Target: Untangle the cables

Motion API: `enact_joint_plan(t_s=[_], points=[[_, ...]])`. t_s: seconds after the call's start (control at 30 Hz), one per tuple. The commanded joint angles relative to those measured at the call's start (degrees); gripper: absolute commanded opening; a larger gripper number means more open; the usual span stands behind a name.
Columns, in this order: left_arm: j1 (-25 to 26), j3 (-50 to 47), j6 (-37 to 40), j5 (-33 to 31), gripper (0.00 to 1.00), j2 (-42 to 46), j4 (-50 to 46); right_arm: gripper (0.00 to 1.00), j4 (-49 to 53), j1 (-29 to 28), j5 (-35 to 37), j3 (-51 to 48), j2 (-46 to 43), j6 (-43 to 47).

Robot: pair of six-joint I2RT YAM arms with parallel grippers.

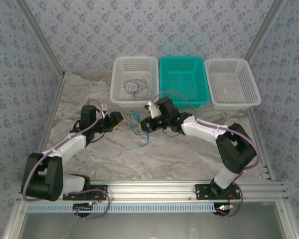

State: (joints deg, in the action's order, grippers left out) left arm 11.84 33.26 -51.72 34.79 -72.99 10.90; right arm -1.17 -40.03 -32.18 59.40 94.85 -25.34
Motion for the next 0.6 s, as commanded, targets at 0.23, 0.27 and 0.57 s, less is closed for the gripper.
enact_joint_plan(t_s=[0.23, 0.27, 0.57], points=[[0.0, -0.2, -4.4, 2.0, 0.56, 2.3, 7.8, 0.0, 2.2, 0.9, 1.0, 1.7, -1.4, -2.3], [-0.1, -0.3, -4.1, 1.8, 0.56, 3.0, 7.3, 0.0, 2.2, 1.2, 0.7, 1.7, -1.2, -2.5], [0.0, 0.0, -3.1, 1.9, 0.58, 2.2, 5.8, 0.0, 0.1, 0.0, -4.3, 3.1, -0.5, -2.1]])
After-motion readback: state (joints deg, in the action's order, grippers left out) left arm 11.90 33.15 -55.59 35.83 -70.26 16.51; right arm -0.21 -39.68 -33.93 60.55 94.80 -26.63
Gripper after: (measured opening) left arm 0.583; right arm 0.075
